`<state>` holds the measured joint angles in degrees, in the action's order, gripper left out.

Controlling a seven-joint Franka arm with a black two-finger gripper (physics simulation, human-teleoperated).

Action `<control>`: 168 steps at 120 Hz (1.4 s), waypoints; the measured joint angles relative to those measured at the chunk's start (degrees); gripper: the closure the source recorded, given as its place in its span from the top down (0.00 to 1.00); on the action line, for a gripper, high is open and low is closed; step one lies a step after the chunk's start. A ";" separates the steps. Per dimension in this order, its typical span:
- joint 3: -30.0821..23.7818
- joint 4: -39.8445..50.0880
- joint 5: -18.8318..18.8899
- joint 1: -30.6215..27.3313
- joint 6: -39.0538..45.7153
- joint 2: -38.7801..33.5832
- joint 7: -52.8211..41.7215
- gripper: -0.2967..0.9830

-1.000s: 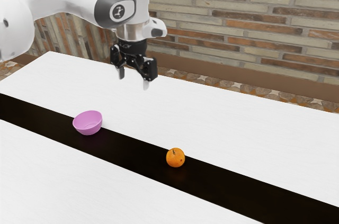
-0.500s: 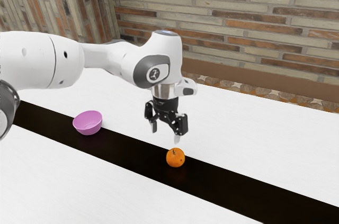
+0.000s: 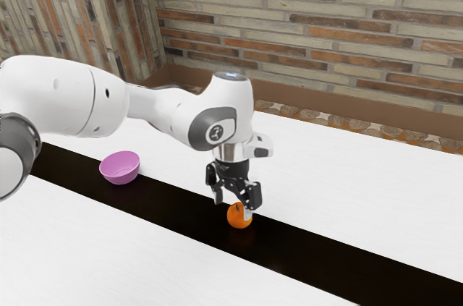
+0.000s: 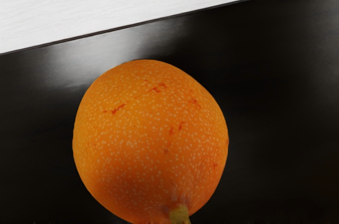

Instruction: Place the pear in the bowl.

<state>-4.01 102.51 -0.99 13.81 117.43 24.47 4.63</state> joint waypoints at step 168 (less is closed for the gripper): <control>0.30 1.30 -0.84 -0.63 10.89 4.49 -3.73 0.57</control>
<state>-3.72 103.81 -1.83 13.18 128.32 28.96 0.90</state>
